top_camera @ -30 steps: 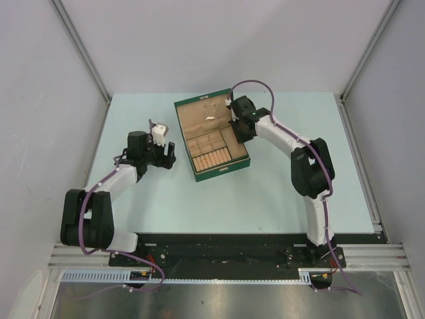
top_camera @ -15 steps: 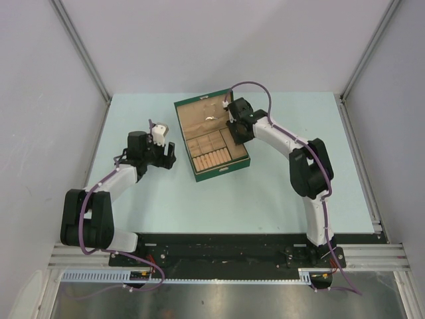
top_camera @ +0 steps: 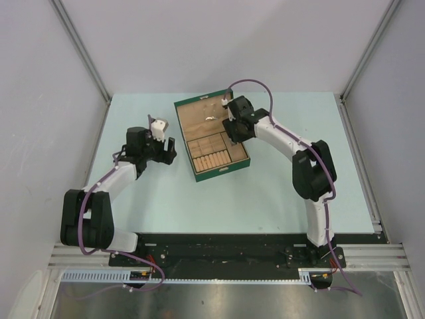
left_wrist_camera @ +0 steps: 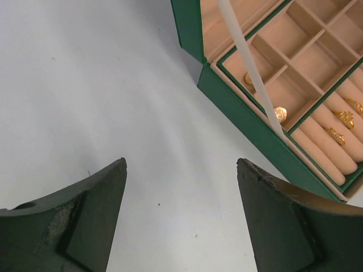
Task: Organize the mixed jewelry
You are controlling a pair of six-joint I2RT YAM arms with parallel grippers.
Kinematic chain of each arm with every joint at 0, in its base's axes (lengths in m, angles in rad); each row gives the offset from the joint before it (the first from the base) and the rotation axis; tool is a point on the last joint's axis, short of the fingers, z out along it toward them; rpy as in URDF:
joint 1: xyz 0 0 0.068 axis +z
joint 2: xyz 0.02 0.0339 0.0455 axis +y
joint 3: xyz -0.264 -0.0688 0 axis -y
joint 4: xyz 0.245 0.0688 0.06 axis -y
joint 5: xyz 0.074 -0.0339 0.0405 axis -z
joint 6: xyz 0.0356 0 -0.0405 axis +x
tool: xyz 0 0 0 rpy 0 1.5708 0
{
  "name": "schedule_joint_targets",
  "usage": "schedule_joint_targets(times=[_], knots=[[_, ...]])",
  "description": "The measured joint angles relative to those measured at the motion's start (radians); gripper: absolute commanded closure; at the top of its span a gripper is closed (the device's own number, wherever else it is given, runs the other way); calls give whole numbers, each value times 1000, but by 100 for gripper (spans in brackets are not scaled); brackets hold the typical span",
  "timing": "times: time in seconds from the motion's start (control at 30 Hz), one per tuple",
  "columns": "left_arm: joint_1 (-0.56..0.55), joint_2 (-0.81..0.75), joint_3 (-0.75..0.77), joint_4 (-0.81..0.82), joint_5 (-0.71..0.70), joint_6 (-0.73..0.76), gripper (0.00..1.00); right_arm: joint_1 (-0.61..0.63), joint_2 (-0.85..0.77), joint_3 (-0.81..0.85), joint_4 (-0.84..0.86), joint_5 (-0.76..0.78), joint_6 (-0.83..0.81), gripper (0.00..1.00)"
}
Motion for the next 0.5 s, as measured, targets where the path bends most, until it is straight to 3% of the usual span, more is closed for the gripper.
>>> schedule_joint_targets(times=[0.27,0.5], knots=[[0,0,43,26,3,6,14,-50,-22,-13,-4,-18,0,38],[1,59,128,105,101,6,9,-133,-100,-34,-5,-90,0,30]])
